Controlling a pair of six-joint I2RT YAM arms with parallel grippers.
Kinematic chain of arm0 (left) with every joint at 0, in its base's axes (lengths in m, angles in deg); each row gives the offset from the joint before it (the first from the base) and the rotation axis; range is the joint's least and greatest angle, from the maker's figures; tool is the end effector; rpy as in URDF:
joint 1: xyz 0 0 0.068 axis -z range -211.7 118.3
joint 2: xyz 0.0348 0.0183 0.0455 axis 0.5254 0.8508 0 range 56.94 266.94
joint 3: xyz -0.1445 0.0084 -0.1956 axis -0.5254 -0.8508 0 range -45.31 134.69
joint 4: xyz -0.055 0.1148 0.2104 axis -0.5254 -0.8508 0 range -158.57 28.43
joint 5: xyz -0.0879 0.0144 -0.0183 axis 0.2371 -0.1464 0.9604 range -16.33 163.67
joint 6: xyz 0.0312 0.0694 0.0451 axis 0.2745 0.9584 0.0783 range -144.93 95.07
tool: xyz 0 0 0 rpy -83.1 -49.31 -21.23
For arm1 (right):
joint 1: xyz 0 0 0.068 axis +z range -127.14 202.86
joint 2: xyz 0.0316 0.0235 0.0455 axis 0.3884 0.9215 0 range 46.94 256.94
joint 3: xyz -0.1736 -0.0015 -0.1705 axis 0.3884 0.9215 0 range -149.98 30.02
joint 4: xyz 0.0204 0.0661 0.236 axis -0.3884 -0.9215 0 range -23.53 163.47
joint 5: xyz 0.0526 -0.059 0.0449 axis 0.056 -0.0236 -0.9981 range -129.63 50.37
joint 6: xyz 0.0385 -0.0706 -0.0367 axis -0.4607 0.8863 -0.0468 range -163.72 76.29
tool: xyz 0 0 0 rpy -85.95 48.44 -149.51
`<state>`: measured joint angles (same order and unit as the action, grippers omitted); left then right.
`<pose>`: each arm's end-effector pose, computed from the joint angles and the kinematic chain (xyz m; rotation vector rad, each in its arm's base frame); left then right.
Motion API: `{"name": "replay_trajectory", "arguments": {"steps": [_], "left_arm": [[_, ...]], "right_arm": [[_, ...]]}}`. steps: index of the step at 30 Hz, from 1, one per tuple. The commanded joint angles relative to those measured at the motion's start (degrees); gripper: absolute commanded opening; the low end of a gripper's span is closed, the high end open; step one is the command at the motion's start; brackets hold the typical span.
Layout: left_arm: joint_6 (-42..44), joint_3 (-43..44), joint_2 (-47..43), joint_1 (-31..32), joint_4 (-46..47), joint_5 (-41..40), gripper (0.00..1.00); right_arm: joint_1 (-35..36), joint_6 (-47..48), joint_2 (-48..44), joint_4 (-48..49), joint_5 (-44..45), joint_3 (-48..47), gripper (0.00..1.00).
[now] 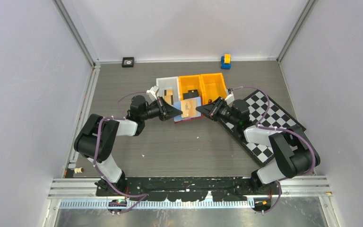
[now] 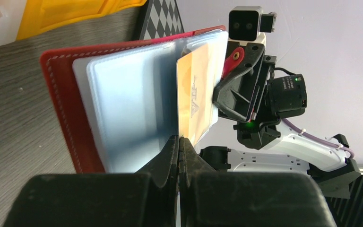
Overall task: Take the credit cards out of the card holder
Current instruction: Remove the credit card from the card holder, then place the credit card in the storage box.
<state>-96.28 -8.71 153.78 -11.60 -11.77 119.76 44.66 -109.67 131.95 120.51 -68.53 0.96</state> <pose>0.2995 -0.1700 0.1535 -0.2243 2.0901 -1.7696 0.2814 0.1535 0.1683 0.3315 1.9506 1.5043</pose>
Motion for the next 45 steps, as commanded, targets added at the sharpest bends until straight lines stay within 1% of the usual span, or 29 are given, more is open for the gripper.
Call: {"name": "replay_trajectory", "arguments": {"steps": [1,8,13,17,20,23,26,36,38,41,42,45], "left_arm": [[0.49,-0.12,-1.50,-0.76,2.49,-0.12,0.00],[-2.12,-0.29,0.25,-0.76,6.83,0.67,0.00],[-0.99,-0.39,-0.73,-1.00,4.76,0.11,0.00],[0.67,-1.75,-3.05,-2.56,2.27,-1.62,0.00],[3.74,-2.22,-5.95,-3.80,-2.57,-3.33,0.00],[7.50,-1.46,-7.62,-3.84,-7.80,-4.53,0.00],[8.31,-1.36,-7.93,-3.84,-8.25,-4.89,0.00],[12.74,-0.46,-9.21,-4.28,-13.99,-7.08,0.00],[14.85,0.23,-9.70,-4.36,-16.36,-8.60,0.00],[19.52,3.44,-10.05,-4.60,-23.18,-13.05,0.00],[21.21,5.92,-9.82,-4.63,-26.10,-14.49,0.00],[23.12,11.26,-7.61,-4.63,-31.59,-17.17,0.00]], "right_arm": [[-0.71,-0.01,-2.60,3.13,0.76,0.02,0.00],[-0.84,-0.60,-2.14,4.28,0.53,0.21,0.01],[-1.42,0.36,-4.34,1.93,2.36,1.03,0.00],[-2.54,1.11,-6.20,-1.37,4.61,1.71,0.01],[-3.12,1.90,-7.23,-4.63,6.08,1.81,0.00],[-3.30,2.01,-7.33,-4.74,5.99,1.75,0.00],[-3.31,2.37,-7.27,-6.04,6.20,1.37,0.00],[-3.37,8.18,-12.27,-19.65,12.42,-0.60,0.00],[-3.35,9.15,-13.42,-22.07,14.19,-0.82,0.00],[-3.35,9.89,-14.62,-23.14,16.02,-0.49,0.00],[-3.36,9.98,-14.84,-23.17,16.21,-0.41,0.00],[-3.35,10.28,-15.18,-23.12,16.15,-0.31,0.00]]}}
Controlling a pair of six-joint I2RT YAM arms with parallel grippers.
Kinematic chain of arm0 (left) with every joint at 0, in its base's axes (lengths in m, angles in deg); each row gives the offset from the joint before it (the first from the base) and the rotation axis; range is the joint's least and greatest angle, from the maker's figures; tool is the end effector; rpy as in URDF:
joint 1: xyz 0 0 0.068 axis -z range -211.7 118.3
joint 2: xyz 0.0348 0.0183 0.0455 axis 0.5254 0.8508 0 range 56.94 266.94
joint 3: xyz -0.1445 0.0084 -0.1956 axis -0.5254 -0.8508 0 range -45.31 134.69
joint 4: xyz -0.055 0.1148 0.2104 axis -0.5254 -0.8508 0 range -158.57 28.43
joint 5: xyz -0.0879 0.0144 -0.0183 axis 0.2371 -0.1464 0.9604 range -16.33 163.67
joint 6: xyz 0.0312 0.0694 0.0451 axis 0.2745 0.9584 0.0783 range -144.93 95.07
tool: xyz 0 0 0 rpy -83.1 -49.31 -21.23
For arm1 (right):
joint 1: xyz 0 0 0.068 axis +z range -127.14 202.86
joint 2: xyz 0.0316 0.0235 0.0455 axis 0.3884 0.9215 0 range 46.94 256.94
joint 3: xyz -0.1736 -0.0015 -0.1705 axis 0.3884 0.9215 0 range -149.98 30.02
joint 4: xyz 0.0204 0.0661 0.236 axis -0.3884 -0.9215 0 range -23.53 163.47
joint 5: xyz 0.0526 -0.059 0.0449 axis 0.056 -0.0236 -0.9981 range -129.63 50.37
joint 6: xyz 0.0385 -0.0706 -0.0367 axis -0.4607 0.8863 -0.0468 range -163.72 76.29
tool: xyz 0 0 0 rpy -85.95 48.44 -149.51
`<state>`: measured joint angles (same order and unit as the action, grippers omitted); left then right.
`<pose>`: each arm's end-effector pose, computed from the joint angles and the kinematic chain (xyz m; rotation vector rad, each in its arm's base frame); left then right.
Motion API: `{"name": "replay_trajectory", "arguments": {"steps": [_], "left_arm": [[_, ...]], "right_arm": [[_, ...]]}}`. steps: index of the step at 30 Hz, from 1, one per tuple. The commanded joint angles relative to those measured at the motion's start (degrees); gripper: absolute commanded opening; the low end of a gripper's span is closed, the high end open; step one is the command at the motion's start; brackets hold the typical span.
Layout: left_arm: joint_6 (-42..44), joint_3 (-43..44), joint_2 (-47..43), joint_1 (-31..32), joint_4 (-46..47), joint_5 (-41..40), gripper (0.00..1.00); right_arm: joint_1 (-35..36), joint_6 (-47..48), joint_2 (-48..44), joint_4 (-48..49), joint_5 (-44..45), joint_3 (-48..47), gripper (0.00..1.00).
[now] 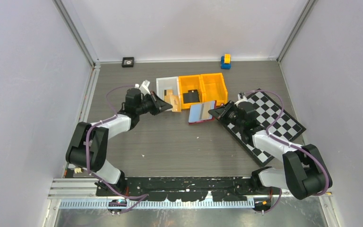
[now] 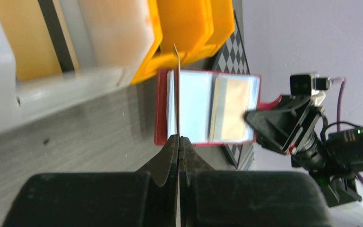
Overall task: Take the credit cards out of the card holder
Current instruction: Place the credit card in the storage box, then remove the credit card from the card holder.
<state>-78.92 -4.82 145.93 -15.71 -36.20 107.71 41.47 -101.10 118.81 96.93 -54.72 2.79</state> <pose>0.3148 -0.1360 0.1610 -0.2862 2.1513 -1.3388 0.2699 0.1126 0.1634 0.5158 2.0383 1.1013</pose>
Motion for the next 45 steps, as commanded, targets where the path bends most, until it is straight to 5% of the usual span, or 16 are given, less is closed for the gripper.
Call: {"name": "replay_trajectory", "arguments": {"steps": [1,11,20,26,32,38,45], "left_arm": [[5.87,8.94,1.10,-0.52,-8.27,-5.42,0.00],[11.69,23.90,10.61,-1.46,-21.53,-10.12,0.00],[14.74,26.20,13.62,-3.09,-24.57,-13.03,0.02],[16.26,26.19,11.68,-3.19,-25.89,-11.79,0.24],[19.77,19.90,-0.34,-0.42,-28.55,-18.80,0.53],[21.52,13.25,-12.76,7.75,-30.57,-28.62,0.99],[20.45,4.65,-23.42,14.88,-32.35,-33.59,1.00]], "right_arm": [[-0.14,1.78,-2.13,0.60,2.35,-2.07,0.00],[-0.15,1.84,-2.44,0.92,2.44,-1.79,0.01],[-0.13,1.54,-2.50,1.70,2.34,-1.30,0.00],[-0.15,1.39,-2.06,2.65,1.97,-1.08,0.00],[-0.11,1.30,-1.66,2.86,0.42,-1.95,0.00],[0.06,-1.81,1.18,3.13,-1.73,-2.77,0.00],[1.08,-0.41,-1.98,2.48,-0.07,-2.04,0.01]]}}
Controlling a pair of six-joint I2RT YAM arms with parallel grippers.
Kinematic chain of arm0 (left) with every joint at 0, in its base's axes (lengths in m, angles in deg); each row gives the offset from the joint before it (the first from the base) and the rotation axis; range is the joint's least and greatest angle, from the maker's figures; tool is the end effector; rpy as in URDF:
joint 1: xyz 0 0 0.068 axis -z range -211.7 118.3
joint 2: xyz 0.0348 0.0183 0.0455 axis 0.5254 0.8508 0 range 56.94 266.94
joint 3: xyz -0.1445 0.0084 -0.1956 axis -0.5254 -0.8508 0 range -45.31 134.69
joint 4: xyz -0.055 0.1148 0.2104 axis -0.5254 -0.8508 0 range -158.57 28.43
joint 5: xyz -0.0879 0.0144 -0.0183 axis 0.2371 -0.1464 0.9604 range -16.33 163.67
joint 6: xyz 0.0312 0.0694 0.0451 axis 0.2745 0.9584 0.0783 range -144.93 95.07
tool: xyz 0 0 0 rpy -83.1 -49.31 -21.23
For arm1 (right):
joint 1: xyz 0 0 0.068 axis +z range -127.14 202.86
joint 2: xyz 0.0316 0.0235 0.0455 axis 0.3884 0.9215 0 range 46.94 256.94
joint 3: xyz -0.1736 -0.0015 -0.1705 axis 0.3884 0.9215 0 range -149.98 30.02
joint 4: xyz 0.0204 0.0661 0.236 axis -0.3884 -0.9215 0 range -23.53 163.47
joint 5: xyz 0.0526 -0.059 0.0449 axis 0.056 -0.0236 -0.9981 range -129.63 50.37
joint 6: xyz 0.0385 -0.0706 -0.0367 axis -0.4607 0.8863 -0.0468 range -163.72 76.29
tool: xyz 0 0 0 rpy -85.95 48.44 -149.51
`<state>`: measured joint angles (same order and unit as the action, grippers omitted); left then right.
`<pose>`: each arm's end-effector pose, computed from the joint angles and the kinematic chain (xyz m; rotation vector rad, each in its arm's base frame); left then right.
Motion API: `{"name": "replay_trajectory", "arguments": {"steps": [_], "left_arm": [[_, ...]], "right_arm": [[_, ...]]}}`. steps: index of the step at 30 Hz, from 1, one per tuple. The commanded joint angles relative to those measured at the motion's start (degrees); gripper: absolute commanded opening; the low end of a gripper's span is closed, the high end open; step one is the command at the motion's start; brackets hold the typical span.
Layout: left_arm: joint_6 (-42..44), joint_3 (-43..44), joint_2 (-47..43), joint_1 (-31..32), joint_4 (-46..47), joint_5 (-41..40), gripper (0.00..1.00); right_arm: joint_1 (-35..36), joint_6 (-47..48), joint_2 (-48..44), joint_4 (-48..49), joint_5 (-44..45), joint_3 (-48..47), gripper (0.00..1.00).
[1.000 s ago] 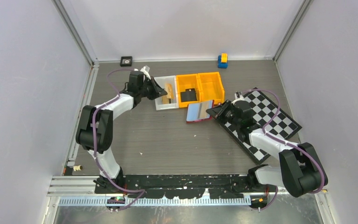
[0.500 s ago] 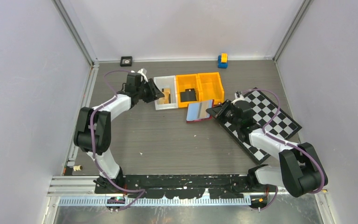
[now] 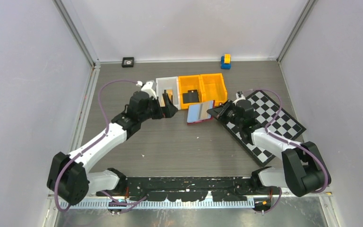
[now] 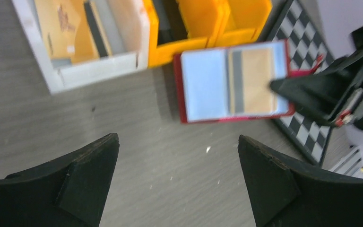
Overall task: Take the credit cards out of the card holder
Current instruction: Remove the credit card from the card holder.
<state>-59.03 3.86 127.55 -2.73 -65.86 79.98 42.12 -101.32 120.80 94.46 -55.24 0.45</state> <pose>0.2705 -0.1597 0.2400 -0.0216 2.1125 -0.7928 0.2743 0.1183 0.1620 0.5198 2.0825 1.1038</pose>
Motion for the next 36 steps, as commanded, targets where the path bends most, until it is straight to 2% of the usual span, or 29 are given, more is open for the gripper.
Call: {"name": "replay_trajectory", "arguments": {"steps": [1,4,6,9,12,16,18,24,30,36], "left_arm": [[0.61,-5.04,-6.46,2.50,-2.62,-5.86,1.00],[0.22,-7.95,-10.10,2.66,-2.47,-5.47,1.00],[-2.05,-11.07,-12.44,2.67,1.06,-5.85,1.00],[-5.79,-17.47,-14.80,2.60,9.77,-6.75,1.00],[-8.17,-19.86,-15.04,2.45,12.17,-9.14,1.00],[-9.05,-20.02,-10.78,2.41,18.63,0.40,0.99],[-9.09,-19.55,-8.44,2.43,20.86,4.52,0.95],[-9.41,-21.30,-5.02,2.45,30.51,11.69,0.93],[-10.36,-21.85,-2.63,2.49,34.41,13.72,0.94],[-10.02,-19.78,0.41,2.49,34.06,16.55,0.95]], "right_arm": [[0.42,-0.10,-5.13,6.69,0.90,1.65,0.00],[0.42,2.07,-8.28,4.81,1.84,3.19,0.00],[0.42,3.12,-9.37,3.01,3.66,3.69,0.00],[0.42,3.09,-8.96,7.10,1.98,4.83,0.00],[0.42,2.44,-7.87,11.78,-2.24,5.01,0.00],[0.41,0.70,-6.94,15.75,-4.69,5.54,0.01],[0.42,-0.52,-5.99,18.88,-6.33,5.84,0.00],[0.51,-4.17,-2.36,30.08,-11.44,6.84,0.00],[0.51,-4.36,-1.41,32.96,-12.68,7.34,0.00],[0.50,-4.01,-3.26,34.57,-14.06,7.81,0.01]]}}
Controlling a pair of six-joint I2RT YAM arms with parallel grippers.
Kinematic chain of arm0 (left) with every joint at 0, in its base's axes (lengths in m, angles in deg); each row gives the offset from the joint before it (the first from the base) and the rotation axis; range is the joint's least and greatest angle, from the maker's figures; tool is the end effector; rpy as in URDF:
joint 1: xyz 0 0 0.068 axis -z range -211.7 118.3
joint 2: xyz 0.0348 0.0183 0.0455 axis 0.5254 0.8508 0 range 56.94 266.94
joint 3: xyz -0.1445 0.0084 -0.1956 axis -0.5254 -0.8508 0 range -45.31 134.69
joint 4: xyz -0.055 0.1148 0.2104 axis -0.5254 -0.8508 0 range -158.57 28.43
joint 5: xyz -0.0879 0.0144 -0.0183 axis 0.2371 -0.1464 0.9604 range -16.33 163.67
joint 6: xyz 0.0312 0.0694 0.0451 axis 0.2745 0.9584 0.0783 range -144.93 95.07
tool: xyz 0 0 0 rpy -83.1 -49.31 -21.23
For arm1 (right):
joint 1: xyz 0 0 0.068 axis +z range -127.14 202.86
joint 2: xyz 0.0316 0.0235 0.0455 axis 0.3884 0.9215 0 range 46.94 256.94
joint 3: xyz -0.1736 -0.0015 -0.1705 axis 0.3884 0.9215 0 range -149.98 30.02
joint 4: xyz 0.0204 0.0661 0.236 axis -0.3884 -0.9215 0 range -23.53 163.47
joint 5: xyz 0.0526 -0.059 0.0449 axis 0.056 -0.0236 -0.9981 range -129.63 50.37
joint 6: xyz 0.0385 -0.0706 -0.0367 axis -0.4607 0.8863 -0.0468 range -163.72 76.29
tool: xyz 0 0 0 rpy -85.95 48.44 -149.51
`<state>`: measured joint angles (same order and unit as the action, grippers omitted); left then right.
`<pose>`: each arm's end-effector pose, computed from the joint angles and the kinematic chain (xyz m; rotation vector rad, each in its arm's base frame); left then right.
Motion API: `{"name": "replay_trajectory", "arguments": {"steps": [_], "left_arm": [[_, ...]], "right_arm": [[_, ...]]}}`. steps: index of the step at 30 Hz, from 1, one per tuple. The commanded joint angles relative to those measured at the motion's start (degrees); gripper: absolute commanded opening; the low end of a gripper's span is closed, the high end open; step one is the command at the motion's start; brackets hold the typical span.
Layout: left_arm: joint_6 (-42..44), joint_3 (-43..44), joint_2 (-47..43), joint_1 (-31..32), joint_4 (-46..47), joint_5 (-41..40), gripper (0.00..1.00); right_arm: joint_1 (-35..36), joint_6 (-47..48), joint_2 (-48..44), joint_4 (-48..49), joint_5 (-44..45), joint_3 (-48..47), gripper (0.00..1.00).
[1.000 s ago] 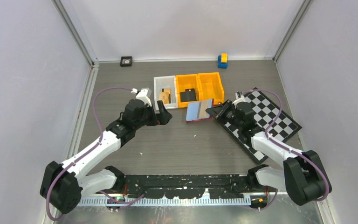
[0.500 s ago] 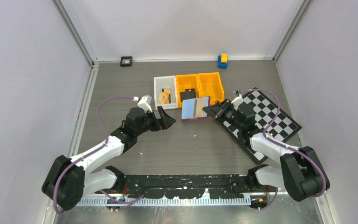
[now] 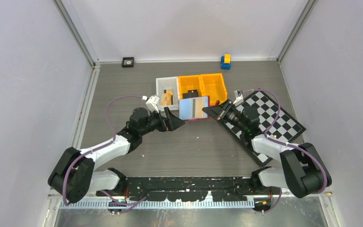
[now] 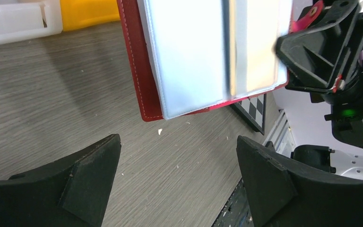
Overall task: Take the credit cards out of the card holder
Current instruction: Remove the credit card from the card holder.
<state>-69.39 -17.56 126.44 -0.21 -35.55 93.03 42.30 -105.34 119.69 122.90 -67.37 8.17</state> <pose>0.2347 -0.1744 0.1847 0.0307 2.0170 -1.2011 0.2564 0.1294 0.1933 0.2377 1.7907 1.4418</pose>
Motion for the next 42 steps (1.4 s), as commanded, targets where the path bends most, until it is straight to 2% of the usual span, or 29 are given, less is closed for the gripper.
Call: {"name": "replay_trajectory", "arguments": {"steps": [1,9,17,23,30,36,42], "left_arm": [[0.24,1.94,2.11,-0.03,4.33,4.41,0.95],[-2.53,1.15,3.85,-0.54,11.38,8.84,0.94],[-8.61,-0.24,3.82,-4.03,15.78,11.20,0.95],[-11.72,-0.50,6.06,-4.95,22.41,14.89,0.93],[-12.78,-1.71,5.08,-5.16,28.32,17.14,0.69],[-8.82,-3.43,-0.47,-5.29,22.18,12.35,0.46],[-8.28,-4.11,0.16,-5.29,22.66,11.74,0.41]], "right_arm": [[0.32,0.07,-2.53,6.12,-2.10,0.18,0.01],[0.28,-1.91,-2.04,9.12,-3.81,0.29,0.01],[0.32,-8.28,4.11,20.98,-7.17,0.38,0.01],[0.33,-8.76,4.45,21.72,-7.52,0.31,0.01],[0.29,-8.03,5.14,19.89,-7.21,0.15,0.01],[0.31,-5.24,4.37,13.85,-6.01,-0.53,0.01],[2.43,1.97,1.66,2.92,-3.22,-2.33,0.01]]}}
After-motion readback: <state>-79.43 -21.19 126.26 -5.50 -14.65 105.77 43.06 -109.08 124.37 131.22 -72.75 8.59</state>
